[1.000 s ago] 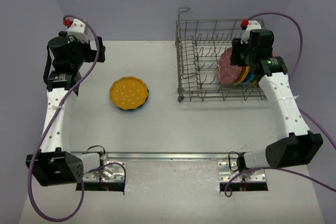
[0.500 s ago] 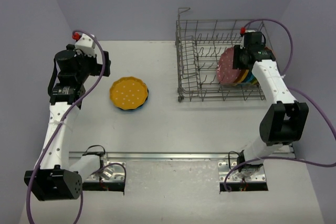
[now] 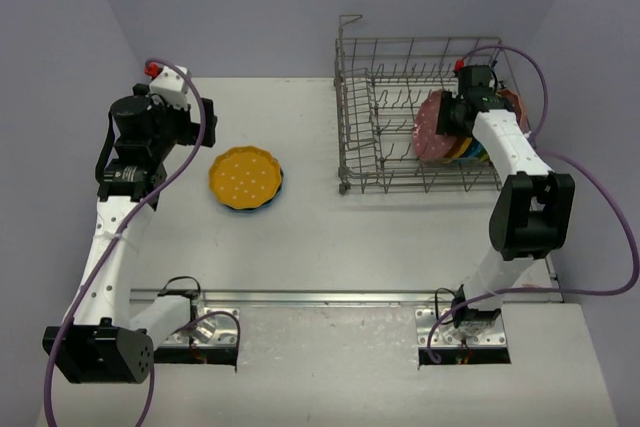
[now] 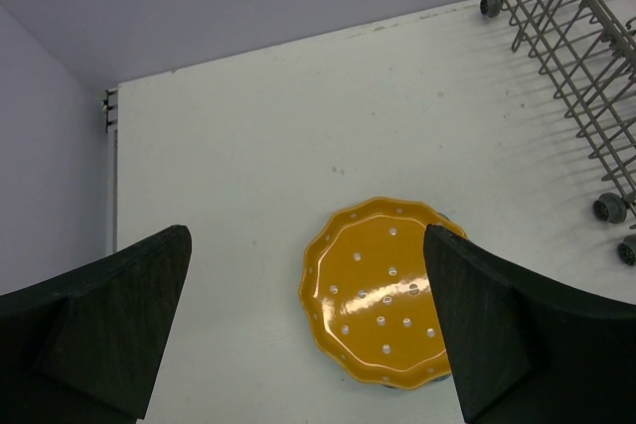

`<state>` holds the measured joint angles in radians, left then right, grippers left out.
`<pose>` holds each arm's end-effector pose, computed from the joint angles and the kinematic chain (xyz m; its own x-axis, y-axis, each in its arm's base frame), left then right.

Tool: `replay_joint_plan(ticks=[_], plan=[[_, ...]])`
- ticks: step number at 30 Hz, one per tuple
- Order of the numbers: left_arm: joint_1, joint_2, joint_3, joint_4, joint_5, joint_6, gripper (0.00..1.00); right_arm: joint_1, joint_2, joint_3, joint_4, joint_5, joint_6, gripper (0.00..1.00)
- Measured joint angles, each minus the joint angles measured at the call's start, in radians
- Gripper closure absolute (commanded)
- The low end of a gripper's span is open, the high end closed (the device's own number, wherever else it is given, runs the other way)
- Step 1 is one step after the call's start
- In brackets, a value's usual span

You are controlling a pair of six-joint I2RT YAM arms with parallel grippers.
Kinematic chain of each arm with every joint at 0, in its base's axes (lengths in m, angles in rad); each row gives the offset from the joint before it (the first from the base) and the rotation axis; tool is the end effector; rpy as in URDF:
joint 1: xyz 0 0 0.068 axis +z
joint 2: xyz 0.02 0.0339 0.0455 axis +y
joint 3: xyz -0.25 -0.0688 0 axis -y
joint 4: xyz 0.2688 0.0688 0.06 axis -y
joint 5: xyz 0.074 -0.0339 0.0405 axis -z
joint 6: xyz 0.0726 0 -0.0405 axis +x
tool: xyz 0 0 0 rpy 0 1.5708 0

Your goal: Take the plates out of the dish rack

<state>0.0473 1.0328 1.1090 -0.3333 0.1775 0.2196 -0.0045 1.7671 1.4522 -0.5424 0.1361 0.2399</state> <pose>0.2963 0.0012 0.3715 -0.2209 0.2042 -0.9537 0.1764 0.9701 0.1669 0.4384 -0.0118 0.2222 -0.7123 0.2386 -0.6601 0.2702 0.9612 0.0559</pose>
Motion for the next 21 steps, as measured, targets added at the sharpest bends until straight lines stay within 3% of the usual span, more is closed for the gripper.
replay_joint_plan(ticks=[5,14,21], plan=[[-0.002,-0.002,-0.019,0.000,0.011,-0.007,0.00,-0.004,0.004,-0.011,0.045,-0.033,0.019,0.97],[-0.004,0.012,-0.036,-0.008,0.080,-0.042,0.00,-0.008,-0.057,-0.026,-0.007,-0.070,0.020,1.00],[-0.011,0.061,-0.021,-0.019,0.124,-0.084,0.00,-0.009,-0.196,-0.021,-0.069,-0.086,-0.005,1.00]])
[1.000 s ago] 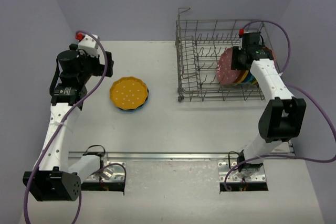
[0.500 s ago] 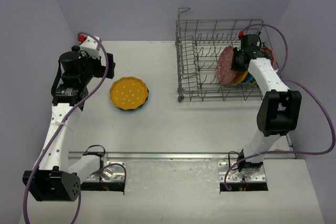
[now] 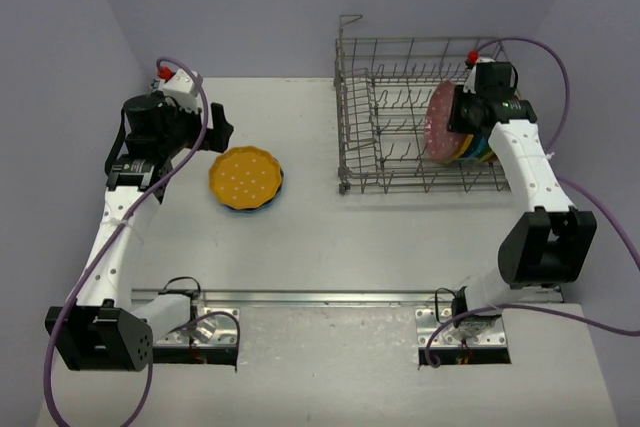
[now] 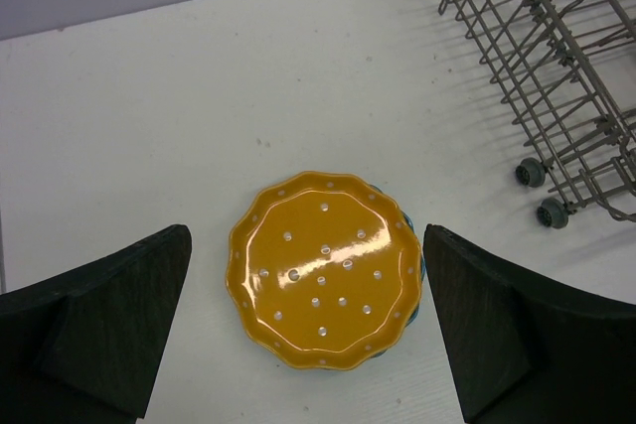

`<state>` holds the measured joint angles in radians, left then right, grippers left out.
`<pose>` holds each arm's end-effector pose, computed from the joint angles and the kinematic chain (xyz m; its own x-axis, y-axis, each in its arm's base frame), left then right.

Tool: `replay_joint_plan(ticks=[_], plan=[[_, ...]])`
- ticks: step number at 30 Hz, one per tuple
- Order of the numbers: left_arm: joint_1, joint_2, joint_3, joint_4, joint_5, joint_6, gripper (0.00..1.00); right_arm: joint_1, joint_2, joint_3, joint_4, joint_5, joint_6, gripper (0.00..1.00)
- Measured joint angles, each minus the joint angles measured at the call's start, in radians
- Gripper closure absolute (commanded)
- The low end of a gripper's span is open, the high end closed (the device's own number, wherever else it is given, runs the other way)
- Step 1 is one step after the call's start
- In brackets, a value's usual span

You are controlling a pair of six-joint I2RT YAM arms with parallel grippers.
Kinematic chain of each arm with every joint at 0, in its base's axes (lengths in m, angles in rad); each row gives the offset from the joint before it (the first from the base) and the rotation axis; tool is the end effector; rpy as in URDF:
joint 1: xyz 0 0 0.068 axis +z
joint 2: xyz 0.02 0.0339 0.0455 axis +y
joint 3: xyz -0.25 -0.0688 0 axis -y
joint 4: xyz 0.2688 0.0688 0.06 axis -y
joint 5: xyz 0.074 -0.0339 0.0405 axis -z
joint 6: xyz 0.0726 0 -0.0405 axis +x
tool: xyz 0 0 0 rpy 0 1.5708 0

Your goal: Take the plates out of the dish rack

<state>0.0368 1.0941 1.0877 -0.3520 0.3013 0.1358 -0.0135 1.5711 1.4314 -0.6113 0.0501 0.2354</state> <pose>0.3093 -0.0102 0.3436 -0.3145 0.1178 -0.9419 0.2878 0.9574 0.0236 0.4016 -0.0091 0.2855 -0.6518 0.2418 -0.7188 0.2078 0.9685 0.1373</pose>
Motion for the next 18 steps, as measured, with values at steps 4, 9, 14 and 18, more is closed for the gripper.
replay_joint_plan(ticks=[4,9,14,18], plan=[[0.000,0.015,0.028,-0.004,0.017,-0.015,0.00,0.000,-0.061,0.044,0.007,-0.017,-0.006,1.00],[-0.001,0.029,0.056,-0.010,0.068,-0.033,0.00,0.018,-0.098,0.117,0.038,-0.124,0.013,1.00],[-0.003,0.049,0.078,-0.016,0.209,-0.060,0.00,0.023,-0.116,0.132,0.044,-0.250,0.061,1.00],[-0.005,0.073,0.110,-0.026,0.357,-0.108,0.01,0.023,-0.131,0.132,0.042,-0.345,0.116,1.00]])
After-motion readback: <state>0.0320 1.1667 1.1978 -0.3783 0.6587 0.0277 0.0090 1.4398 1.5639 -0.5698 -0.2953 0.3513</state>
